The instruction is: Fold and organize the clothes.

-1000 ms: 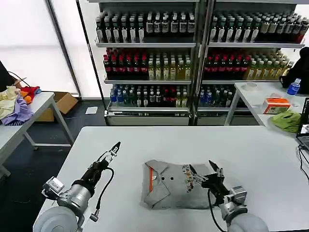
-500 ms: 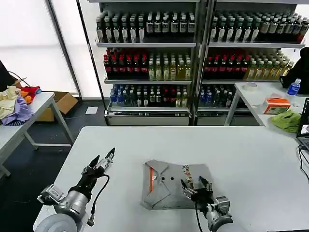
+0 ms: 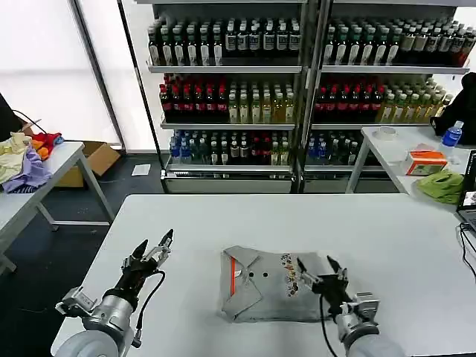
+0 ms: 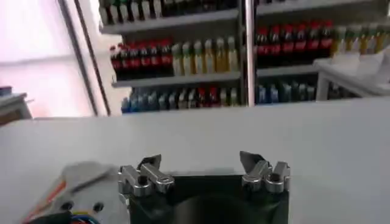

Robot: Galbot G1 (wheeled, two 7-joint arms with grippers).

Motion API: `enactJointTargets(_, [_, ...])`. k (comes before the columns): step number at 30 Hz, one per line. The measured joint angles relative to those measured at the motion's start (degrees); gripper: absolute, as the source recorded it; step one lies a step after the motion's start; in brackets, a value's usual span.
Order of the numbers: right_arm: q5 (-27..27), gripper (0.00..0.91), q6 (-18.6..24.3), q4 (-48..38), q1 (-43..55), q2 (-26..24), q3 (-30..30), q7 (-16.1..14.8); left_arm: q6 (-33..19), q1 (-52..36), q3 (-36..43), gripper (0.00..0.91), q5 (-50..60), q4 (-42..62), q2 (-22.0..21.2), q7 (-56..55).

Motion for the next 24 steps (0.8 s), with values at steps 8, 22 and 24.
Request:
enactJointTargets(8, [5.8, 0.907, 4.5, 1.7, -1.7, -1.9, 10.0, -4.8, -3.1, 1.7, -1.6, 0.907, 6.8, 0.4, -0.7, 4.1])
enactJointTargets(22, [10.5, 0.907, 8.7, 2.9, -7.4, -0.9, 20.0, -12.2, -18.9, 9.2, -4.4, 0.907, 26.8, 1.8, -0.6, 11.4])
enactJointTargets(24, [10.1, 0.907, 9.0, 3.2, -8.1, -0.6, 20.2, -12.8, -20.6, 10.6, -4.9, 0.907, 28.8, 1.1, -0.8, 12.4])
